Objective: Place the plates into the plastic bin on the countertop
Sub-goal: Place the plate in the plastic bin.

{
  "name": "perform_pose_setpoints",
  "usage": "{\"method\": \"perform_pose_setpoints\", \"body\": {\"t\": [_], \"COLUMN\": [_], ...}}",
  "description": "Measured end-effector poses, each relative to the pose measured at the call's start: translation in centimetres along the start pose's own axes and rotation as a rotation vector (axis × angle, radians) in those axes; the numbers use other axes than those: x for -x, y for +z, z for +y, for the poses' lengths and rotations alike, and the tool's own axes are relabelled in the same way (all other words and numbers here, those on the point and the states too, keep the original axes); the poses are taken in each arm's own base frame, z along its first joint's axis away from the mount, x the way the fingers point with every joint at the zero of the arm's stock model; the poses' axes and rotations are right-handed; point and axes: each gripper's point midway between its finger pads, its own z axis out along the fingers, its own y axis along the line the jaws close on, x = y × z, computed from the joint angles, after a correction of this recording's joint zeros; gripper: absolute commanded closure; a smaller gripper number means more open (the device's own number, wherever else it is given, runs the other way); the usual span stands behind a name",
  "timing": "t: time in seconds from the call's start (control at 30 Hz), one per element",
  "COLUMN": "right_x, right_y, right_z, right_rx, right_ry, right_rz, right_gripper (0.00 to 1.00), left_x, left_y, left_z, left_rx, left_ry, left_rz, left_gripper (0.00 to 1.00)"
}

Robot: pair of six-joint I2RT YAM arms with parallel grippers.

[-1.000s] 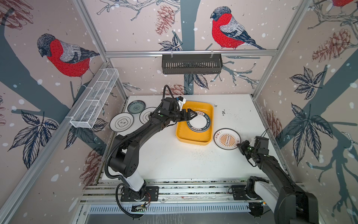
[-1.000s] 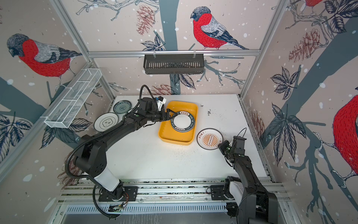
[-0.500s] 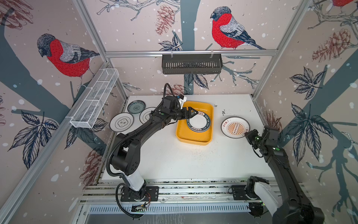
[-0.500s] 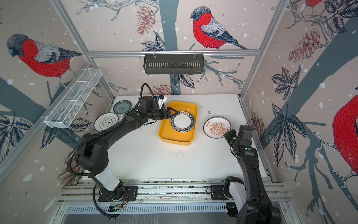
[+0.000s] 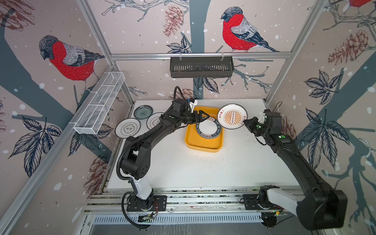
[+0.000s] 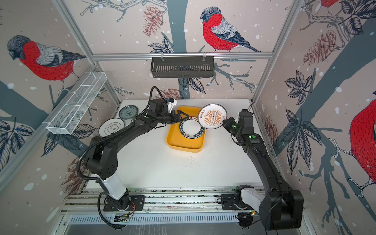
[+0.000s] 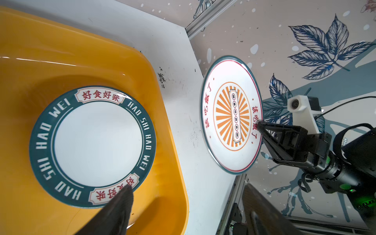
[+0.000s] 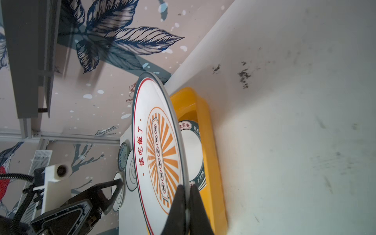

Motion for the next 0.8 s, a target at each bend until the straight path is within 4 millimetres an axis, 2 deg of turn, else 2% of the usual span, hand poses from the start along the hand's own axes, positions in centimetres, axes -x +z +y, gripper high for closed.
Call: {"method": "perform_pose_setpoints", "body": {"t": [0.13, 0.23, 0.37, 0.57, 0.7, 0.8], "right_x": [-1.1, -2.1, -2.6, -2.8, -3.0, -3.0], "right_y": [2.9, 4.4, 5.4, 6.2, 6.4, 6.4], "right_z": [3.8, 5.2, 6.0, 7.1, 7.5, 7.4], "right_rx": [0.076, 0.106, 0.124, 0.152, 0.161, 0.16], "right_ry": [-0.049, -0.068, -0.076, -0.087, -0.091, -0.09], "right_rz": [0.071, 0.115, 0.139, 0.157, 0.162, 0.161], "right_gripper": [0.97, 0.97, 0.97, 0.97, 0.97, 0.97], "left_x": [0.7, 1.6, 3.3, 3.8, 4.0, 4.3], "left_y": [-0.1, -0.8, -1.7, -1.5, -1.2, -1.0], "left_z": [1.7, 2.5, 2.3, 2.7, 2.7, 2.9], "left_rx": [-0.051, -0.077, -0.108, -0.129, -0.138, -0.139], "left_ry": [-0.096, -0.152, -0.158, -0.176, -0.176, -0.18], "left_rz": [-0.034, -0.071, -0.121, -0.118, -0.11, -0.112], "left_gripper": [0.2, 0.23, 0.3, 0.56, 0.76, 0.86]}}
